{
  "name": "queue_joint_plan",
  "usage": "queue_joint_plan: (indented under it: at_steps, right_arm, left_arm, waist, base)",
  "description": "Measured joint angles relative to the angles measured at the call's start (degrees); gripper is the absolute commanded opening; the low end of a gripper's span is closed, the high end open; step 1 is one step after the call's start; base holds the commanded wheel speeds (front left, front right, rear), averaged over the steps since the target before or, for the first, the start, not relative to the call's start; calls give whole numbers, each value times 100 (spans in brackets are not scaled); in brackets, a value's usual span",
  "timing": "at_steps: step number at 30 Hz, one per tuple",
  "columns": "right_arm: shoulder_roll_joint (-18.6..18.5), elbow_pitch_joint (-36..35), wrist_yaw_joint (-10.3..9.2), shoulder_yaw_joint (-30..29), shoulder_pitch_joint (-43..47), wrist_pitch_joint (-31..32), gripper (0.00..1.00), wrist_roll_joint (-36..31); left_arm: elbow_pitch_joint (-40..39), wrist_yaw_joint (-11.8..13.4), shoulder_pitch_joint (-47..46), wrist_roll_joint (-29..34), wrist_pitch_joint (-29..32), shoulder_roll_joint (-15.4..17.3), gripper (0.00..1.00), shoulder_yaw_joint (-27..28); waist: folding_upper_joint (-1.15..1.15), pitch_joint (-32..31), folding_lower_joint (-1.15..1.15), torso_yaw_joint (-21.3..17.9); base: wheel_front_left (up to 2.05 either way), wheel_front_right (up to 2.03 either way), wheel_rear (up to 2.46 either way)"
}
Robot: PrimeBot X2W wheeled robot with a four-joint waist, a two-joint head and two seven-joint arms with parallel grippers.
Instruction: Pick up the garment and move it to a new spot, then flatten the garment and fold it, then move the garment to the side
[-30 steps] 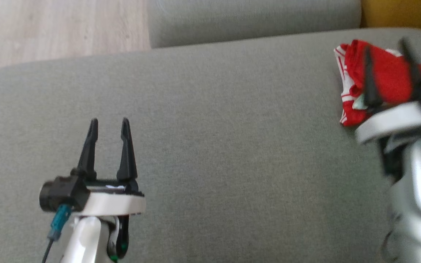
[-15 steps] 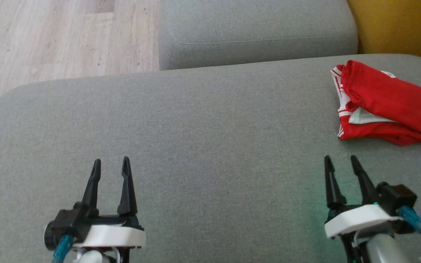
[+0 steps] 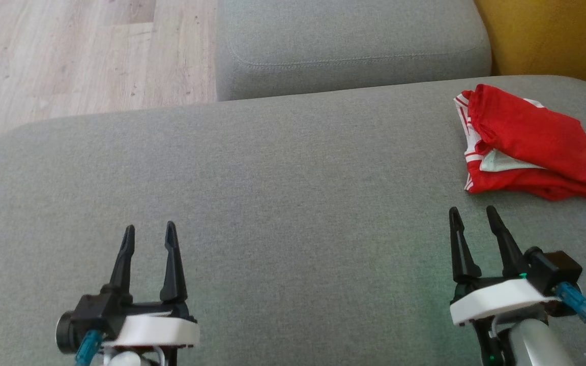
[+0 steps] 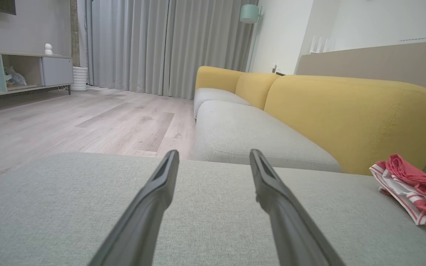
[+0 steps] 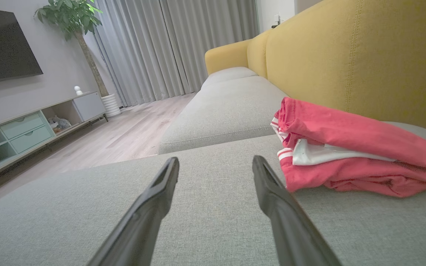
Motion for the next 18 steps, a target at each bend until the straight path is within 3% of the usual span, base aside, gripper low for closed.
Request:
queue_joint_plan:
  at_steps: [11, 18]
  right_arm:
    - [0, -22, 0, -3, 1, -1, 100, -56]
    - [0, -20, 0, -2, 1, -1, 100, -55]
  left_arm:
    - [65, 172, -1, -321, 0, 1, 100, 99]
    - [96, 131, -2, -554, 0, 0, 100, 97]
  waist:
    - [0, 26, 0, -6]
    - [0, 36, 0, -13]
  base:
    - [0, 0, 0]
    - [0, 0, 0]
